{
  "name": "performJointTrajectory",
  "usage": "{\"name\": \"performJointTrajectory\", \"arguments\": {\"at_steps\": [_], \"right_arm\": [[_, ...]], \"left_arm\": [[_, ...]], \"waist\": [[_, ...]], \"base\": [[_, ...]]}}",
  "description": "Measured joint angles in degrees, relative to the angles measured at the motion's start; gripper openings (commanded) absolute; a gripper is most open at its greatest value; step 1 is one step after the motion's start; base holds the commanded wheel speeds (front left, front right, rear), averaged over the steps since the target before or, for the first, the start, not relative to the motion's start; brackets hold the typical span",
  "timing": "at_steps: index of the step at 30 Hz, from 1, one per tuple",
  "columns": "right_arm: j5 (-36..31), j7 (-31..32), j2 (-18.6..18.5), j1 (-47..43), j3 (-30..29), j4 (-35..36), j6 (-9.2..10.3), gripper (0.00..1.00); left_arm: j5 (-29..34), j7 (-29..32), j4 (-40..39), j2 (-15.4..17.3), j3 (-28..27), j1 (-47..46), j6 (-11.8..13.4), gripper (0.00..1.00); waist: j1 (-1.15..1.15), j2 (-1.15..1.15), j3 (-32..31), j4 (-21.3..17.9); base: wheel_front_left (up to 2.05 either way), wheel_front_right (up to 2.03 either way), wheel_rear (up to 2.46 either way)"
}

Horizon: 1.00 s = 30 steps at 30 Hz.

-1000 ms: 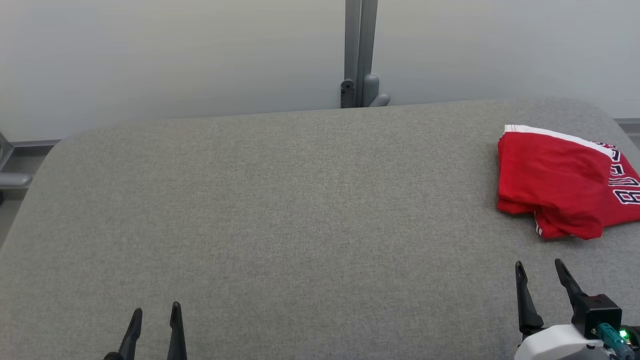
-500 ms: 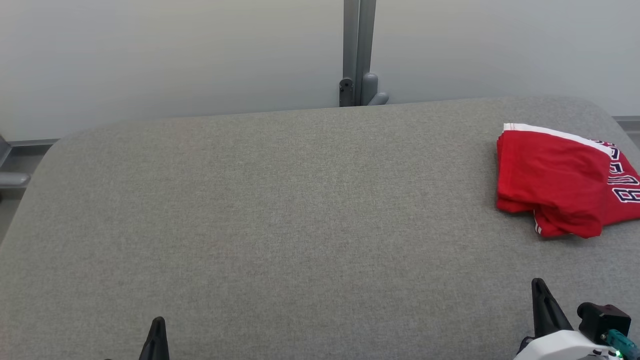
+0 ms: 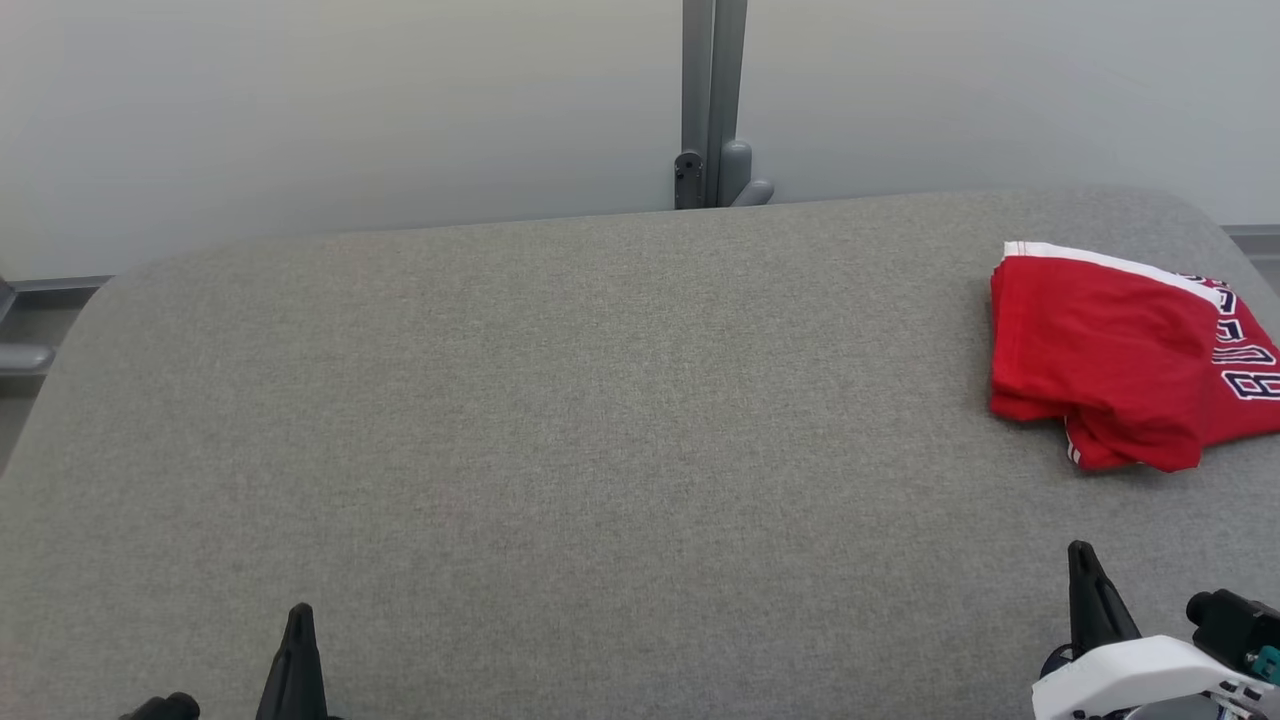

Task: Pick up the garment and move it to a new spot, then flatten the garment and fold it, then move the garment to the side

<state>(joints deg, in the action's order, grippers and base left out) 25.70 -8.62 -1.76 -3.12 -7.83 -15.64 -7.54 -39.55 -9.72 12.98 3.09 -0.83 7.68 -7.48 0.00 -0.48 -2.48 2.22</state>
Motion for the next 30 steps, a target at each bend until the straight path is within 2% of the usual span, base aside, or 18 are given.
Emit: {"name": "performJointTrajectory", "arguments": {"at_steps": [17,30], "right_arm": [[15.94,3.57,-0.23,1.91,0.32,0.55,0.00,0.00],[25.48,5.77,-0.34,3.15,0.51,0.87,0.00,0.00]], "left_arm": [[-12.98,3.35,0.01,0.33,-0.66,-2.97,0.00,0.00],[-21.03,5.38,0.02,0.48,-1.12,-4.69,0.00,0.00]], "waist": [[0.00,0.00,0.44,-0.37],[0.00,0.00,0.75,-0.63]], "base": [[0.00,0.00,0.00],[0.00,0.00,0.00]]}}
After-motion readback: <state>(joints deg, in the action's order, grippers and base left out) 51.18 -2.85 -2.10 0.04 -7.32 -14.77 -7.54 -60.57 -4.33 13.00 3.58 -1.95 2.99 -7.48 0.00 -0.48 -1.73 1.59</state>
